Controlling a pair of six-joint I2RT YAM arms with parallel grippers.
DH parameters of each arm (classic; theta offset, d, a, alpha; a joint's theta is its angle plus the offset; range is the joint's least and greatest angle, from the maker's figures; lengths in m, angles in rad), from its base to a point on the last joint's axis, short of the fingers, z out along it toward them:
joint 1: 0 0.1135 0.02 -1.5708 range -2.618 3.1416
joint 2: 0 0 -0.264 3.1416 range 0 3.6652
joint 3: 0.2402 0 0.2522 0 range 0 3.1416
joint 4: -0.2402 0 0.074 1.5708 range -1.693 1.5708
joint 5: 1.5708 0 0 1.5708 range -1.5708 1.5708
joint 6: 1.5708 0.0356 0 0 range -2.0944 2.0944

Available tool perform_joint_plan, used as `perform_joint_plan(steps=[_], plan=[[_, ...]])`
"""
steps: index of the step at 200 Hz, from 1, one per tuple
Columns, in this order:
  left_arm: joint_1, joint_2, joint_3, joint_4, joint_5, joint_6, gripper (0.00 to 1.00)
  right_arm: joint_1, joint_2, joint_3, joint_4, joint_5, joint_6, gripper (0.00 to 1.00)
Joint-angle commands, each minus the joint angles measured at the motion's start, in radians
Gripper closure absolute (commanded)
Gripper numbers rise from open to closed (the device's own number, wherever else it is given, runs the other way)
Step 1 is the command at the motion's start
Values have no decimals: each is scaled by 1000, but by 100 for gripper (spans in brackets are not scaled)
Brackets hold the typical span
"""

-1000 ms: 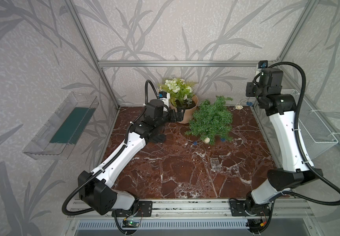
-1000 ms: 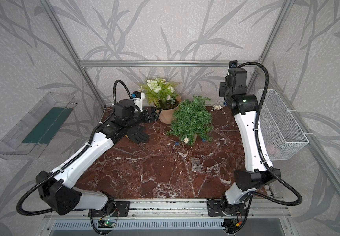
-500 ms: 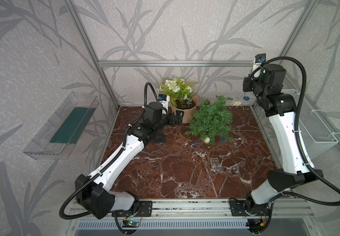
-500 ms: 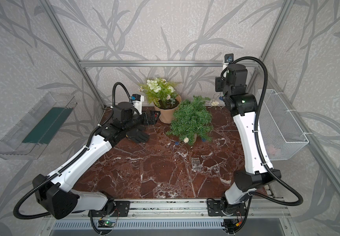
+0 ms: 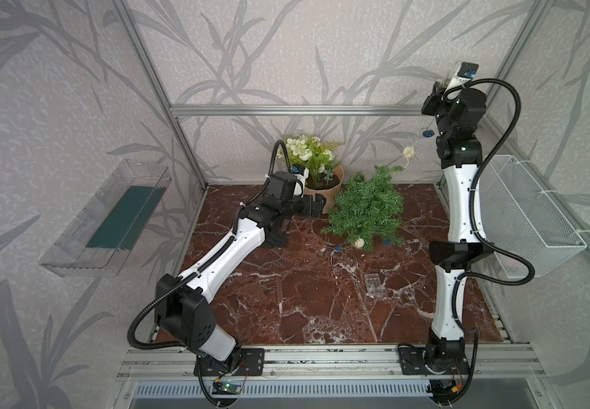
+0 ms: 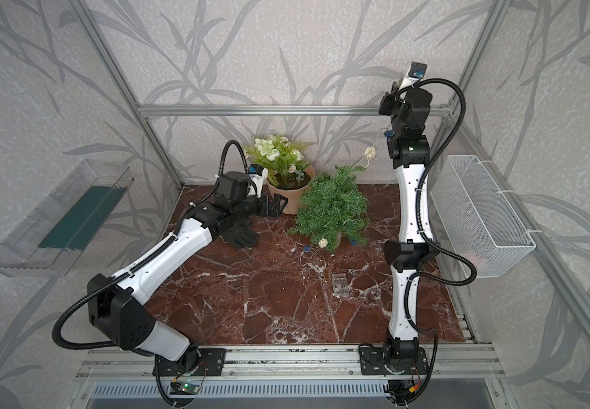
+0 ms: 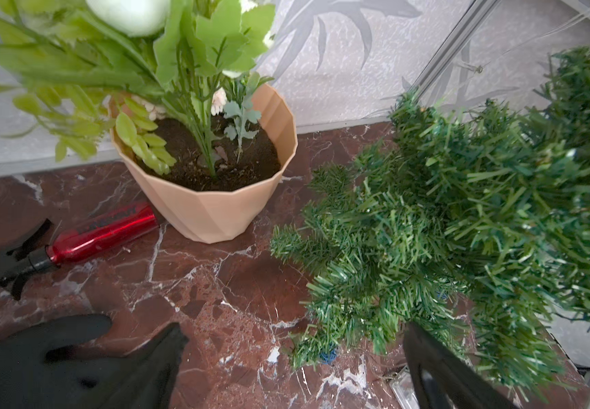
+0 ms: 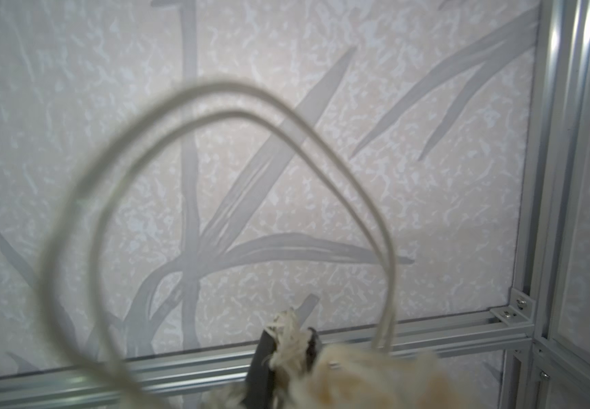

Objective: Remove string lights from the small christmas tree
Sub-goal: Remove the light string from the Christmas tree.

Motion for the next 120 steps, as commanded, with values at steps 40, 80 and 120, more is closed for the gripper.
perform_joint_plan(steps=[40, 80, 120], plan=[[-21, 17, 89, 12, 14, 55, 2, -101, -53, 2, 391, 102, 454, 92], [-49, 23, 91, 17, 7, 48, 2, -166, -144, -13, 417, 129, 515, 94], [-92, 20, 68, 27, -23, 45, 2, -224, -259, -79, 283, 23, 493, 97]])
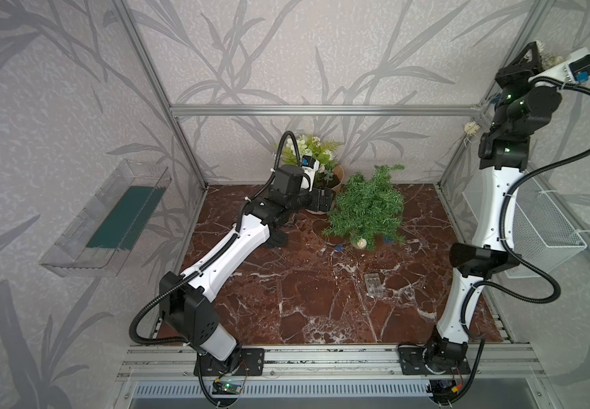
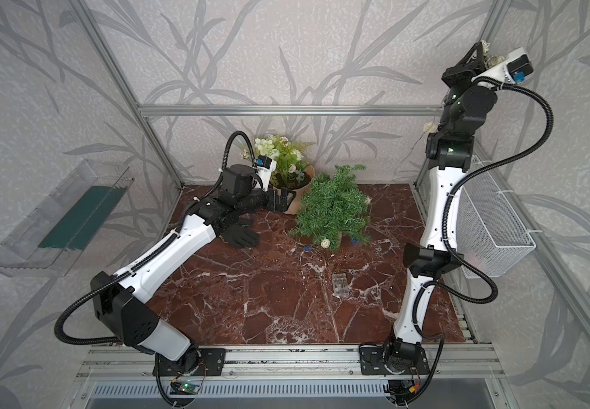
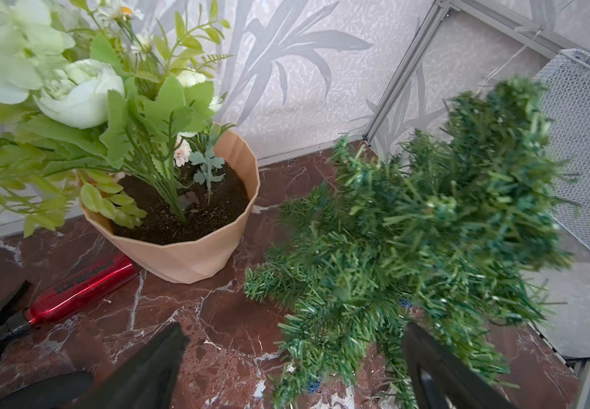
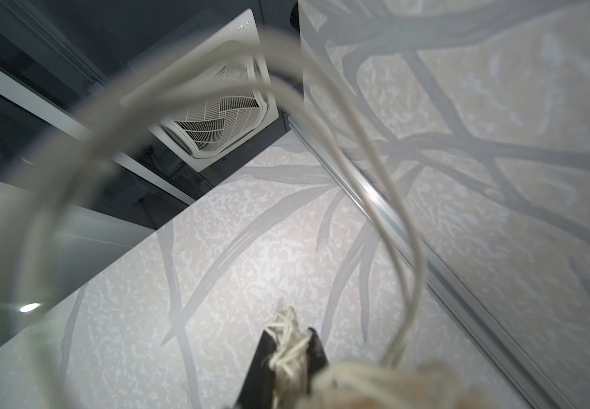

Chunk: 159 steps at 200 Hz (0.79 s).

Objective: Remove string lights from the small christmas tree
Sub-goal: Remove the light string from the Christmas tree.

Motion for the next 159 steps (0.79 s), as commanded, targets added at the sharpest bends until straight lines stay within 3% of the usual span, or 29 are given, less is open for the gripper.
perform_joint_plan(steps=[1, 54, 95, 116, 159], plan=[[-26, -1, -7, 14, -22, 10, 2, -9, -97, 4, -47, -67, -6, 97], [-43, -70, -75, 40, -54, -3, 3, -6, -319, -129, -249, -164, -130, 99], [-58, -138, -125, 35, -69, 5, 3, -6, -706, -694, -102, -118, -132, 100], [-67, -182, -154, 23, -84, 15, 3, -7, -860, -874, -103, -118, -147, 100], [-117, -242, -183, -31, -130, 57, 3, -7, -1020, -908, -370, -325, -206, 100]])
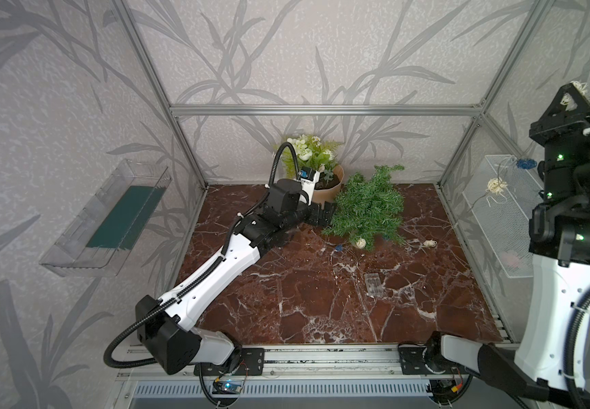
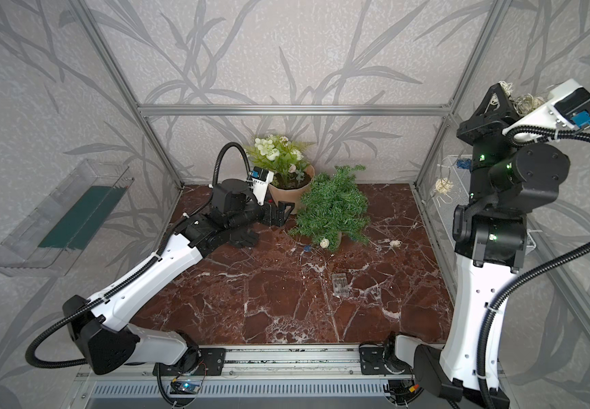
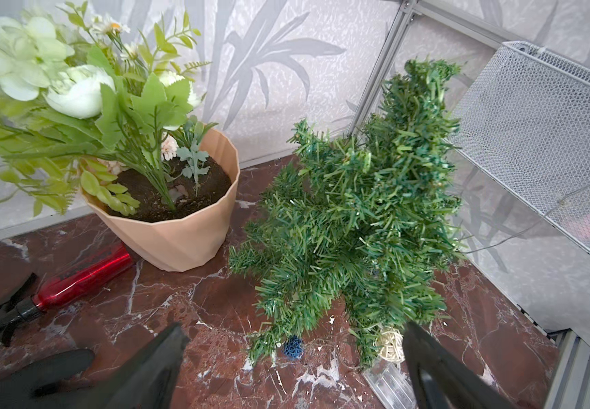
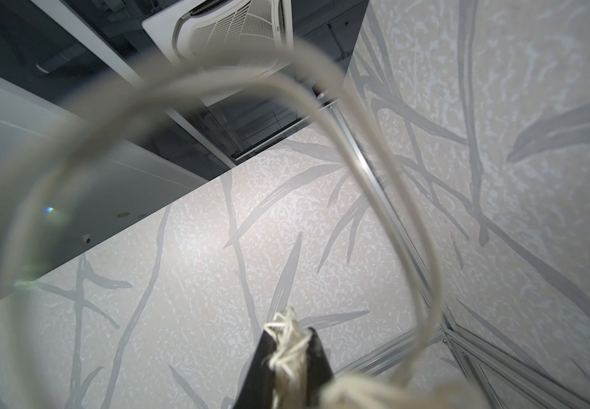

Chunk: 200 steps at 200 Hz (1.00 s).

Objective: Remove string lights from the small christmas tree
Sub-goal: Remove the light string from the Christmas tree, then place the light string at the center of the board.

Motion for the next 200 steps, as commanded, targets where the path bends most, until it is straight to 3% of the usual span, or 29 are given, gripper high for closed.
perform_joint_plan(steps=[1, 28, 57, 101, 137, 200], plan=[[-35, -39, -22, -43, -46, 44, 3, -1, -81, 9, -142, -136, -58, 100], [-94, -79, -58, -63, -93, 59, 3, -1, -215, -5, -357, -201, -142, 100], [-141, -124, -124, -46, -133, 47, 3, 11, -383, -140, -473, -194, -165, 100], [-197, -188, -240, -8, -185, 37, 3, 9, -459, -278, -746, -300, -213, 100], [-220, -233, -333, 34, -220, 20, 3, 9, -550, -523, -767, -324, -223, 100], [-233, -224, -438, 107, -245, 11, 2, 23, -582, -883, -775, -271, -268, 100]])
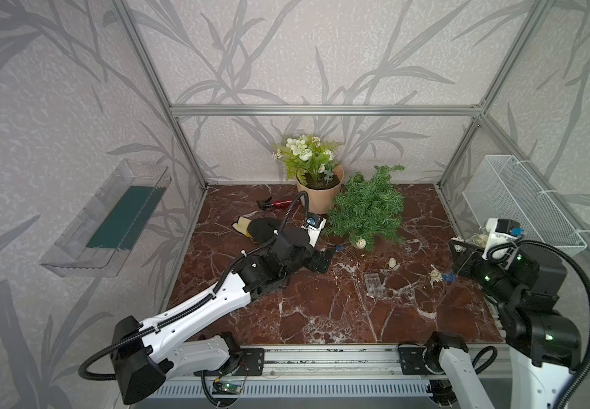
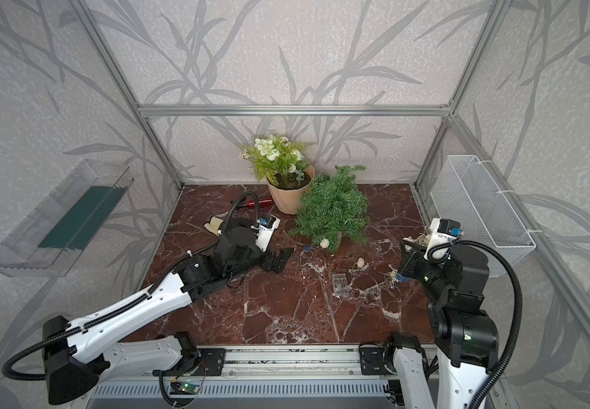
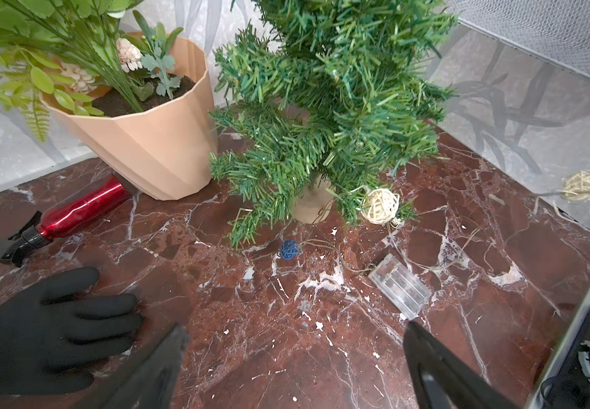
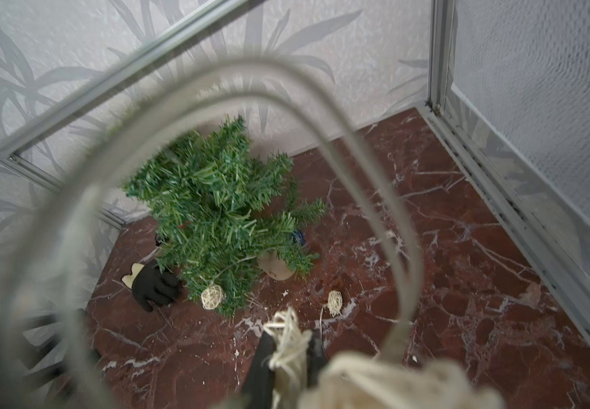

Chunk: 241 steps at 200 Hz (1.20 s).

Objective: Remove string lights from the small christmas tree
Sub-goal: Place the light string at the center of the board.

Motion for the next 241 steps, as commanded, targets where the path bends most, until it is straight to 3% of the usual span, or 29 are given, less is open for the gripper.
perform_joint_plan(steps=[1, 20, 49, 64, 89, 137, 155, 172, 182, 210, 241], plan=[[-5, 1, -29, 53, -28, -12, 2, 17, -9, -88, -4, 21, -34, 100], [-5, 15, -44, 66, -26, -16, 3, 90, 21, -177, 19, 94, -39, 100], [-6, 25, -61, 78, -35, -16, 3, 338, 112, -264, 89, 326, -21, 97], [-5, 21, -68, 80, -40, -21, 3, 408, 175, -286, 127, 383, -10, 92], [-5, 2, -75, 62, -42, -23, 2, 412, 231, -326, 147, 395, 13, 87], [-5, -87, -140, 38, -75, -18, 2, 414, 180, -462, 201, 387, 105, 79], [-5, -112, -155, 27, -78, -21, 2, 420, 191, -480, 186, 377, 141, 63], [-5, -123, -163, 18, -75, -25, 3, 428, 185, -504, 196, 378, 157, 34], [-5, -125, -168, 18, -76, -29, 3, 430, 170, -519, 221, 366, 164, 26], [-6, -137, -180, 19, -77, -44, 2, 436, 167, -535, 367, 320, 175, 24], [-5, -130, -166, 6, -79, -41, 2, 442, 352, -484, 535, 241, 95, 24]])
